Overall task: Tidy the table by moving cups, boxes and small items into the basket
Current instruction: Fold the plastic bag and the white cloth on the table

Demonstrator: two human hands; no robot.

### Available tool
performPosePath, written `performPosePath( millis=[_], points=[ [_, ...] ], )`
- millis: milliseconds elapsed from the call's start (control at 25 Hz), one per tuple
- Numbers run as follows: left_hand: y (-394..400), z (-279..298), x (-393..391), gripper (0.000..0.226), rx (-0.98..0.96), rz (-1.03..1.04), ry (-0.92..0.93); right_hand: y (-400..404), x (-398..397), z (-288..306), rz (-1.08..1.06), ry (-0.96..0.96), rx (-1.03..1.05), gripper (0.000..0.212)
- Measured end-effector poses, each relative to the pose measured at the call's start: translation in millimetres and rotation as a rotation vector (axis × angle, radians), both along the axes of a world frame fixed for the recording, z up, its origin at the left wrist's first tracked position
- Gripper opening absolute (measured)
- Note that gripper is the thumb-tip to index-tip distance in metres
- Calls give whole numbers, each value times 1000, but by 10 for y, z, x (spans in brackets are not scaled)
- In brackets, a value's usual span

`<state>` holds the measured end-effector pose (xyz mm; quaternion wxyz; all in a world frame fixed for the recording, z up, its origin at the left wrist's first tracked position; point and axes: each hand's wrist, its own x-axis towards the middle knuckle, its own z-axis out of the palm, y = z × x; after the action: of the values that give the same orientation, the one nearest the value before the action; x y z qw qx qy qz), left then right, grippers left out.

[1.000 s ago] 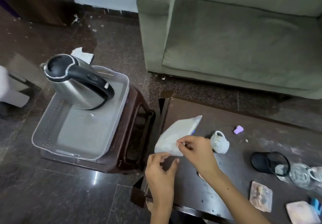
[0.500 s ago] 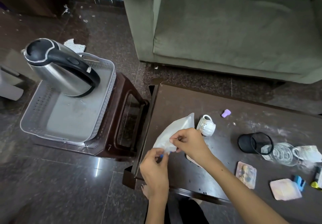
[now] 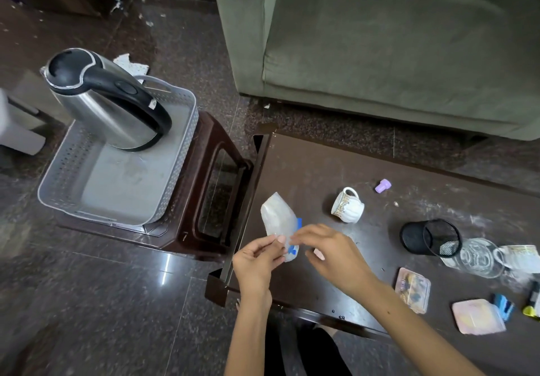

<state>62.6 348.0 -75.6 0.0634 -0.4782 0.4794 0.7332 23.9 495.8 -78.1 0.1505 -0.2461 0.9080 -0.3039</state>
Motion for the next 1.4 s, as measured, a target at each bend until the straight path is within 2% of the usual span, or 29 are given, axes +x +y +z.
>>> performPosePath(
  millis=[80, 160, 240, 360, 520, 640, 800, 880, 1040, 1120, 1200, 1400],
  points=[
    [-24, 14, -8, 20, 96, 7, -12, -19, 73, 8, 19, 90, 2, 40],
    [-39, 28, -4, 23, 146, 22, -15, -54, 64, 12, 7, 144, -37, 27],
    [-46, 57, -7, 26, 144, 26, -6, -86, 21, 11, -1, 184, -60, 17],
    [-61, 107, -25, 25, 87, -33, -2, -123, -7, 30, 19, 244, -37, 14],
    [-137, 165, -63, 14, 76, -169, -31, -161, -9, 116, -56, 248, -26, 27],
    [-187, 194, -83, 8, 83, -247, -45, -155, -3, 96, -28, 269, -7, 34],
    [-196, 205, -117, 10, 122, -191, -67, -138, -25, 49, -8, 255, 8, 36],
    [-191, 211, -123, 3, 167, -171, -90, -121, -33, 54, 3, 253, 10, 30],
    [-242, 218, -112, 11, 216, -99, -111, 13, -138, 27, -27, 244, 0, 35],
    [-310, 227, -96, 6, 201, -65, -109, 149, -264, -2, -116, 259, 29, 36],
    [-398, 231, -71, 4, 157, -58, -110, 291, -389, -37, -179, 263, 59, 28],
    [-557, 192, -21, 4, 72, -75, -114, 462, -509, -105, -240, 233, 100, 25]
  ],
)
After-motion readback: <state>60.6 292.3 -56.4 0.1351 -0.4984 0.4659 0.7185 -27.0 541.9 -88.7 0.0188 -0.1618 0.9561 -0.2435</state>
